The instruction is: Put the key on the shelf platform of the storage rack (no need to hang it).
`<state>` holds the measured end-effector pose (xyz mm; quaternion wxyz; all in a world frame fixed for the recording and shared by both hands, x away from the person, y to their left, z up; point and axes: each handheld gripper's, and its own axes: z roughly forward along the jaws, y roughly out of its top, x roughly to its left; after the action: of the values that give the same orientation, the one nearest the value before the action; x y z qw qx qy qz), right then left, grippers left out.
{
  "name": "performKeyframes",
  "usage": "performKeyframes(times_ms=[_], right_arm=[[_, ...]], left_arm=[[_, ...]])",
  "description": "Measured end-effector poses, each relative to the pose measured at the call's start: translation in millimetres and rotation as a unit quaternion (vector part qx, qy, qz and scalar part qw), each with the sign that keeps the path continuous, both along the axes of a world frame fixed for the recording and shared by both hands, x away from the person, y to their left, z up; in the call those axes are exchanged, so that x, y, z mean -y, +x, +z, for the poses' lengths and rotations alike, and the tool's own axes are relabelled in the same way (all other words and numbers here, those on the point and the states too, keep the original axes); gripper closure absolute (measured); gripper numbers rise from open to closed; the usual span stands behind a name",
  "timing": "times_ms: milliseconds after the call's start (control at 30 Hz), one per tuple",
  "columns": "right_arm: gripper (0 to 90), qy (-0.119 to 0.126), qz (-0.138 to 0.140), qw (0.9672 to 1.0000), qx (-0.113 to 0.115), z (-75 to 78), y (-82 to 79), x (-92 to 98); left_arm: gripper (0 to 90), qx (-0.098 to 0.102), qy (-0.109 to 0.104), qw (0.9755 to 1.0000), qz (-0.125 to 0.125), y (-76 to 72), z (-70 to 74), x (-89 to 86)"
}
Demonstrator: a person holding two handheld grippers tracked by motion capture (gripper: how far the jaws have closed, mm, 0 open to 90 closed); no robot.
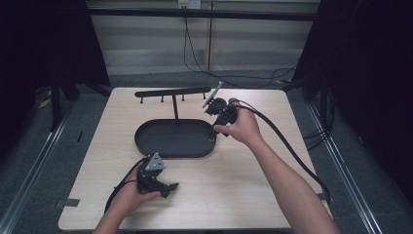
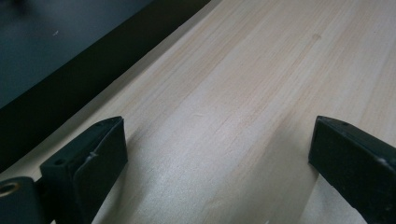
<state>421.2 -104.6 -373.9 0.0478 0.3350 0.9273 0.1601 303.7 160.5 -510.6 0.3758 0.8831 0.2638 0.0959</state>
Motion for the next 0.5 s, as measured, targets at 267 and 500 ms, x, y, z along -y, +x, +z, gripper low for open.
performKeyframes(times_ms=[267, 500], right_arm=[[41.8, 0.011, -0.013, 0.9998, 0.007, -3.4, 7.3, -0.3], [41.8, 0.011, -0.011, 0.9999, 0.005, -9.5, 10.6, -4.3]], left_arm=[[4.0, -0.001, 0.002, 1.0000, -0.001, 0.1, 0.4, -0.2], [4.0, -0.001, 0.002, 1.0000, -0.001, 0.1, 0.4, -0.2]])
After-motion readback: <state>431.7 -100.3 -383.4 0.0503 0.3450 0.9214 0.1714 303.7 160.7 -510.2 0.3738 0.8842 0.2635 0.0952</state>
